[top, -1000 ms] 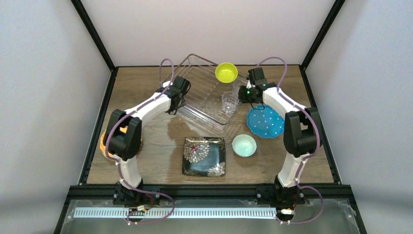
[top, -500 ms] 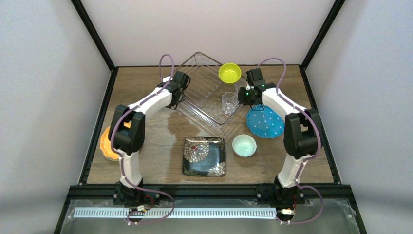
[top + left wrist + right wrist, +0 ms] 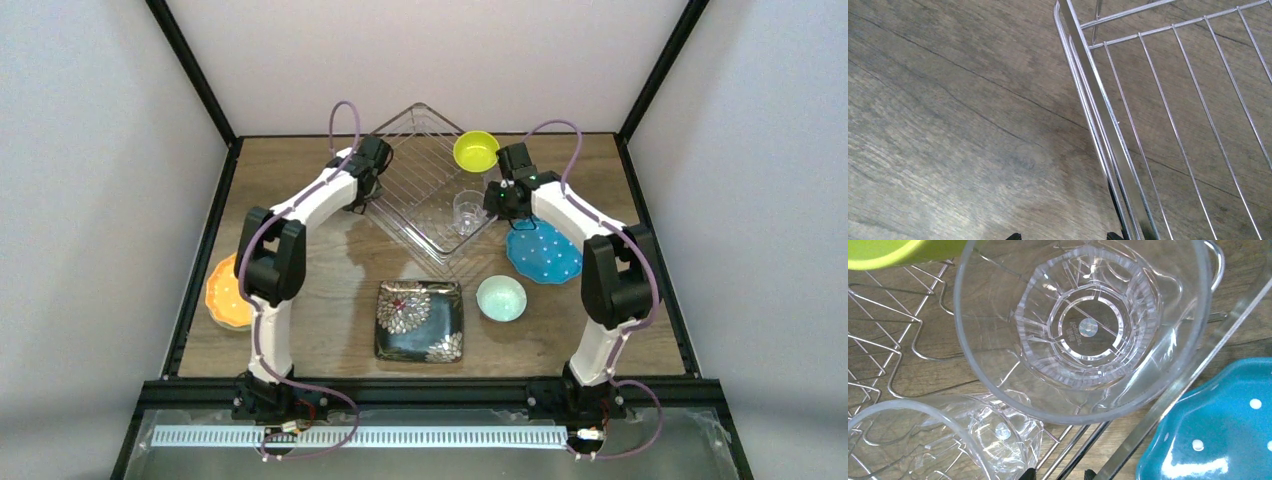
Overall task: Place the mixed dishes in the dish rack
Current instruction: Move the dish rack to the center of the board.
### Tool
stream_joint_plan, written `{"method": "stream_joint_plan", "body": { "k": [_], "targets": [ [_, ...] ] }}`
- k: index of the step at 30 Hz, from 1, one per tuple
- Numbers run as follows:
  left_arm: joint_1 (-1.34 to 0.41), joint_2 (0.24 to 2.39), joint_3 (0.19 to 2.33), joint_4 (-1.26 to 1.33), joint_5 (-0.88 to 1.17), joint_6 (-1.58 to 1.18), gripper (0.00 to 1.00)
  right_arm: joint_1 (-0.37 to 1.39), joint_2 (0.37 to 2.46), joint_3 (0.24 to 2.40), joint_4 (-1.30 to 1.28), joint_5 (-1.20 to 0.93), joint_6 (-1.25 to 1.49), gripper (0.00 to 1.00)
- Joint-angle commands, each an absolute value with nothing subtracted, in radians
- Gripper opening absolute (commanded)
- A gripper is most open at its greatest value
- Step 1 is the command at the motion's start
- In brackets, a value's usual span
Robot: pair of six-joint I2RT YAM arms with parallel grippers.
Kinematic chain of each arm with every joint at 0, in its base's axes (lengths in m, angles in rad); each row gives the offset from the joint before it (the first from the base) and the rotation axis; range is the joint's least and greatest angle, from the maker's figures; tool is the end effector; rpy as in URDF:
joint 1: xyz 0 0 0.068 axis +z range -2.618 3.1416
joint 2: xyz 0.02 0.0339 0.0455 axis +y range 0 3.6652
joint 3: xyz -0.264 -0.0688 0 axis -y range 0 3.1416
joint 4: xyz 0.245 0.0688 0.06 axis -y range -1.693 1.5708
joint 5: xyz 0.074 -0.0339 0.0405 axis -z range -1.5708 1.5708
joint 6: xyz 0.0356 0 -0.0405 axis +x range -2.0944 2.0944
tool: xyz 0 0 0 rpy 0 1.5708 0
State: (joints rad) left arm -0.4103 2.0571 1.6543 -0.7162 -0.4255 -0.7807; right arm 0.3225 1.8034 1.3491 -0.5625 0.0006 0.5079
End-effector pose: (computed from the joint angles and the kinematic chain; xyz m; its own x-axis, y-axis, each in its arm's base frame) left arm 0.4082 -0.1615 0.2103 -0.7255 -0.3835 -0.5715 -0.4399 0.8970 -0.0434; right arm 0.3652 0.1220 0.2236 -0.8588 0.2258 -0.4599 0.1156 0.9599 0.2554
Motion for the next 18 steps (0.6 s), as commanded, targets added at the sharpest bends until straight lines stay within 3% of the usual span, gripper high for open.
{"method": "stream_joint_plan", "body": {
  "k": [1,18],
  "targets": [
    [-0.423,2.106,1.723,-0.609,-0.361,-0.786,1.0,0.412,1.745,1.372,-0.601,-0.156,0.383,0.48],
    [-0.434,2.117,1.814,-0.671,-0.334,-0.817,1.0,0.455,1.695,1.441,-0.628,-0.096,0.348,0.54]
  ]
}}
